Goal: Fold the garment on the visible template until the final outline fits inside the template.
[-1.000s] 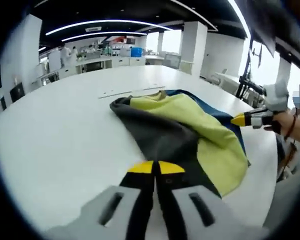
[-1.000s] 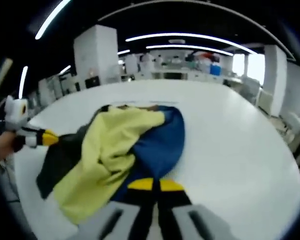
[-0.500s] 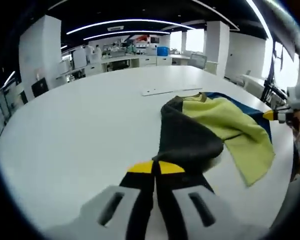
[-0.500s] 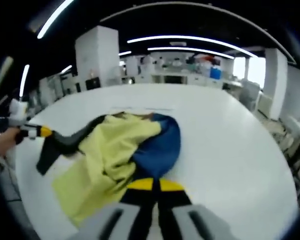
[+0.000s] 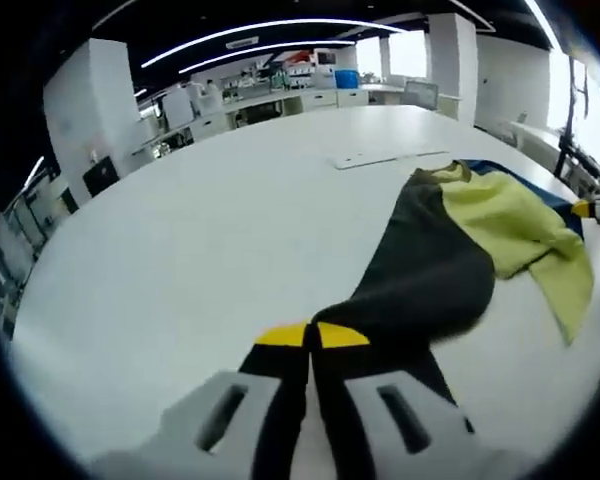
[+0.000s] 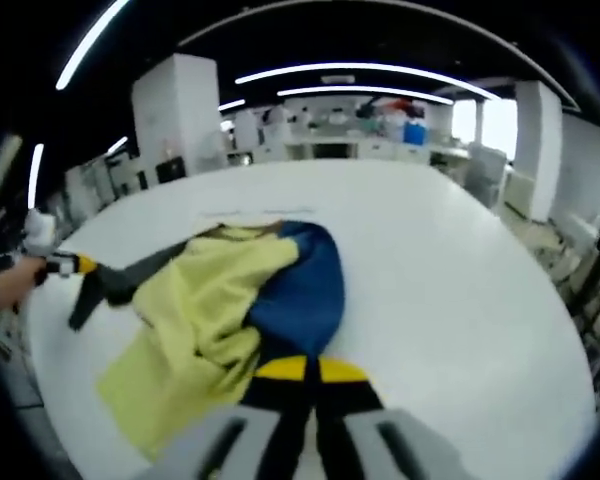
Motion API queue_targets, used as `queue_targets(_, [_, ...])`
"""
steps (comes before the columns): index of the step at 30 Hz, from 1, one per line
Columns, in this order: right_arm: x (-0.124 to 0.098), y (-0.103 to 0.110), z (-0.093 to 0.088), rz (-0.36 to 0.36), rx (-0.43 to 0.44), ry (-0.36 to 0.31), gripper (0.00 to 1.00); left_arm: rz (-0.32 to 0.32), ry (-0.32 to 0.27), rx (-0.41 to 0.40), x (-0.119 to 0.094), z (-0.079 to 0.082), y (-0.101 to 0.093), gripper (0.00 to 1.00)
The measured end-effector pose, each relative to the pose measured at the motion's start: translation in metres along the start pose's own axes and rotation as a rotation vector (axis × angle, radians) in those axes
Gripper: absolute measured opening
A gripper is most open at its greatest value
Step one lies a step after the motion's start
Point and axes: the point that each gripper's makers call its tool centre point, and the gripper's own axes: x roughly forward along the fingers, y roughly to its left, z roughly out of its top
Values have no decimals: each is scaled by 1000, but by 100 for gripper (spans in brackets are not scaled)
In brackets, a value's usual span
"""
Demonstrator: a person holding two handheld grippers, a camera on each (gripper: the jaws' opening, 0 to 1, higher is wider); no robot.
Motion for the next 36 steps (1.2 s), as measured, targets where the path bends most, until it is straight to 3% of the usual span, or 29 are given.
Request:
queue_targets(8, [-3,-15,-4,-30,28,18,0,33,47,104,16,9,23,0])
queue_targets(16, [0,-29,-3,-47,2,47,0,36,65,151,25,12,26,0])
queue_targets(24, [-2,-51,-4,-99,0,79,0,44,83,147,32,7,40,0])
queue_targets(28, [0,-65,0,-128,7,93,0,47,99,186,37,6,44,0])
queue_targets(36, [7,-97,9,-198,-68,126,0,62,115,207,41,4,55,0])
